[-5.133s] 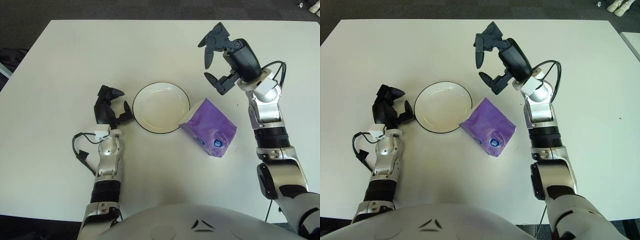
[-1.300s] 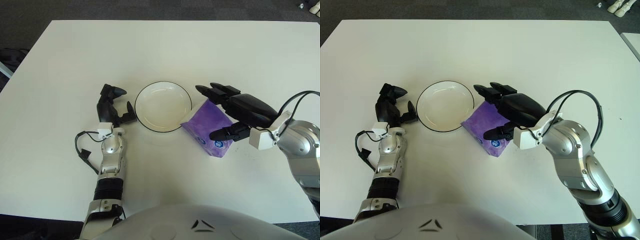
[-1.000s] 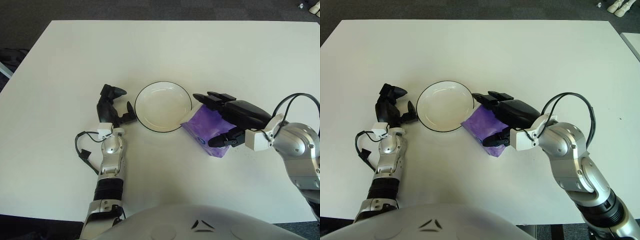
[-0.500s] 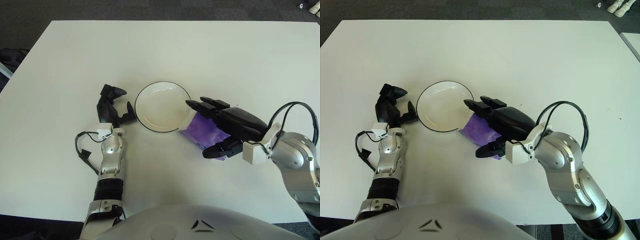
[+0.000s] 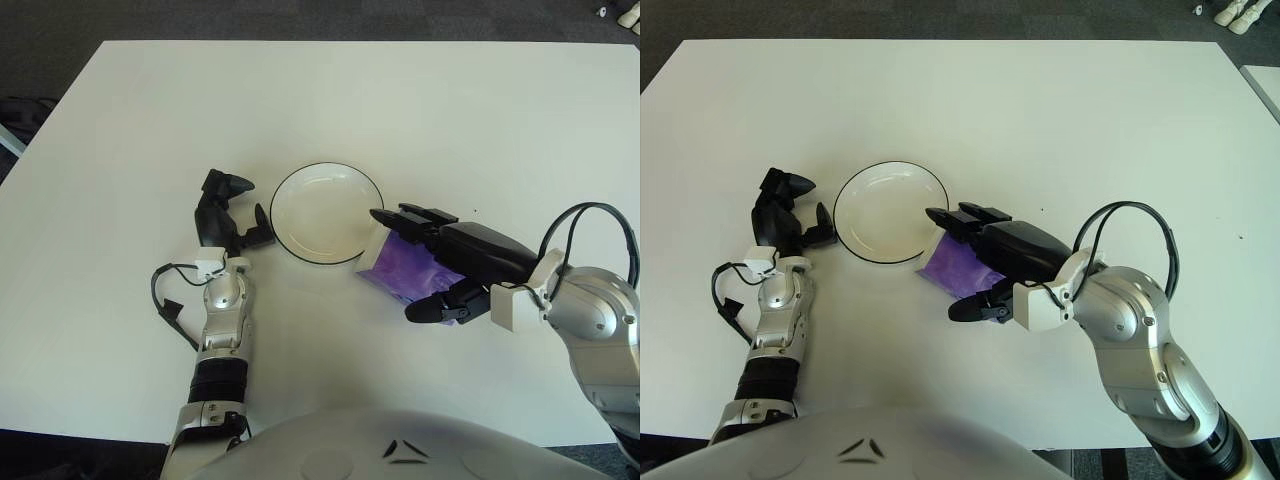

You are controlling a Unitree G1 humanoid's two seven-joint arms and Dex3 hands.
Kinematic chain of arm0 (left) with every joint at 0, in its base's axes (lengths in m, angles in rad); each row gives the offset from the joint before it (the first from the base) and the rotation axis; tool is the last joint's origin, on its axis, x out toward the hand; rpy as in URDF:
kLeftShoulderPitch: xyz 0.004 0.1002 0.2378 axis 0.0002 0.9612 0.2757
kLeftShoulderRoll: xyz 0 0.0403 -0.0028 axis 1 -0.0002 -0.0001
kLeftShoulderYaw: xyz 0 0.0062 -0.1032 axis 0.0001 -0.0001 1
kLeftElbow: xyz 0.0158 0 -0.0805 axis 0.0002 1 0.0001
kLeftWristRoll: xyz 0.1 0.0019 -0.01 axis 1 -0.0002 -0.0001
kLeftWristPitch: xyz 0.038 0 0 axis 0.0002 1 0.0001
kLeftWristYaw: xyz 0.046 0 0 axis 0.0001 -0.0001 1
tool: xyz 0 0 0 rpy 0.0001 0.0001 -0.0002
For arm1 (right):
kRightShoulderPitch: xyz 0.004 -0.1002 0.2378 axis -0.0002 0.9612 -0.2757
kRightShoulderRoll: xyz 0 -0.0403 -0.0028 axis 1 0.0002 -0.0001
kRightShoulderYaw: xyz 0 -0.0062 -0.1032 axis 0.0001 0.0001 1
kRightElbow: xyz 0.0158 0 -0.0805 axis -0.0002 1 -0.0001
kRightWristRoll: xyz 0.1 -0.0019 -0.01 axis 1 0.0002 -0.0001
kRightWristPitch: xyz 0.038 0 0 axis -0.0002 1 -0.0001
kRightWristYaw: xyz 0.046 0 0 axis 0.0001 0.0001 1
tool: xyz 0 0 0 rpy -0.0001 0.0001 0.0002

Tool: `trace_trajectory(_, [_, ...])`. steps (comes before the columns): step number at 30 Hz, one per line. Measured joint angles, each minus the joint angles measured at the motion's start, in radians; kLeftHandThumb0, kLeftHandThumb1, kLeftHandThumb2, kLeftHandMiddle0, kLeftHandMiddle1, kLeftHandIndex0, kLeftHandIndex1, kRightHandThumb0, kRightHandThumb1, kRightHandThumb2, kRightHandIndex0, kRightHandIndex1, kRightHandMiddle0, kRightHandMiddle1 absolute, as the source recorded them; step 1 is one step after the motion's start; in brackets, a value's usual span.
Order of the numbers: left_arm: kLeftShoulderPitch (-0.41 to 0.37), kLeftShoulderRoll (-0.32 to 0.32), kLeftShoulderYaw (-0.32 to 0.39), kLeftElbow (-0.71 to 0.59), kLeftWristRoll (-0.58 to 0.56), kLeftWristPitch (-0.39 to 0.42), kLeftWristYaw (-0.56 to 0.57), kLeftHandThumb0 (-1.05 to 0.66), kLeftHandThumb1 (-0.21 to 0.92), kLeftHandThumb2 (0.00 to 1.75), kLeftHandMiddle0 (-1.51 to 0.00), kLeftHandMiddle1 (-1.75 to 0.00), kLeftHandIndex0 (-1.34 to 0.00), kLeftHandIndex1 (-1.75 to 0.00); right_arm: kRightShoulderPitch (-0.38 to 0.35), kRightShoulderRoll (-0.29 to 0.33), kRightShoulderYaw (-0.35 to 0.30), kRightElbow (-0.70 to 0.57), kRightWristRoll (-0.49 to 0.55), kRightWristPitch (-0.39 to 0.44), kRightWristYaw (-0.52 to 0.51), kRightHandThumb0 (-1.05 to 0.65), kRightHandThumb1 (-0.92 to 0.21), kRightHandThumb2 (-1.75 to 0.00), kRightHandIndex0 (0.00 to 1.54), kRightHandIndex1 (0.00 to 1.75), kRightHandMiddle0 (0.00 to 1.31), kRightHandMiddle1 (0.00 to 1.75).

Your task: Put the tissue paper into the plate.

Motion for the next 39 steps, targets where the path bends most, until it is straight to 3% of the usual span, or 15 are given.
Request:
trace_trajectory(5, [0.007, -0.01, 0.0, -0.007, -0.013, -0.009, -0.002, -0.01, -0.04, 1.73, -0.88, -1.75, -0.66, -1.74, 0.016, 0.011, 0.017, 0.0, -0.05, -0.016, -0.049, -1.05, -0.92, -0.47, 0.0, 0.0, 0.0, 0.0])
trace_trajectory(9, [0.013, -0.014, 0.0, -0.012, -0.016, -0.009, -0.003, -0.01, -0.04, 1.73, -0.87, -1.75, -0.66, -1.73, 0.045, 0.031, 0.019, 0.006, -0.098, -0.078, -0.123, -1.05, -0.92, -0.44, 0.0, 0.0, 0.0, 0.0])
trace_trajectory(16, [0.02, -0.02, -0.001, -0.018, -0.011, -0.009, -0.001, -0.01, -0.04, 1.73, -0.87, -1.75, -0.65, -1.74, 0.105, 0.086, 0.013, 0.09, -0.194, -0.299, -0.371, -1.05, -0.92, -0.38, 0.0, 0.0, 0.0, 0.0])
trace_trajectory(22, [0.021, -0.02, -0.001, -0.02, -0.011, -0.009, -0.001, -0.01, -0.05, 1.74, -0.88, -1.75, -0.66, -1.74, 0.166, 0.122, 0.0, 0.153, -0.241, -0.422, -0.503, -1.05, -0.92, -0.39, 0.0, 0.0, 0.0, 0.0])
trace_trajectory(30, [0.031, -0.019, -0.001, -0.028, -0.011, -0.008, -0.001, -0.01, -0.05, 1.74, -0.88, -1.75, -0.66, -1.74, 0.257, 0.164, -0.004, 0.183, -0.303, -0.473, -0.558, -1.05, -0.92, -0.41, 0.0, 0.0, 0.0, 0.0])
trace_trajectory(39, [0.052, -0.021, -0.003, -0.048, -0.012, -0.001, -0.006, -0.01, -0.05, 1.74, -0.89, -1.75, -0.67, -1.73, 0.283, 0.172, -0.027, 0.205, -0.311, -0.512, -0.562, -1.05, -0.92, -0.5, 0.0, 0.0, 0.0, 0.0])
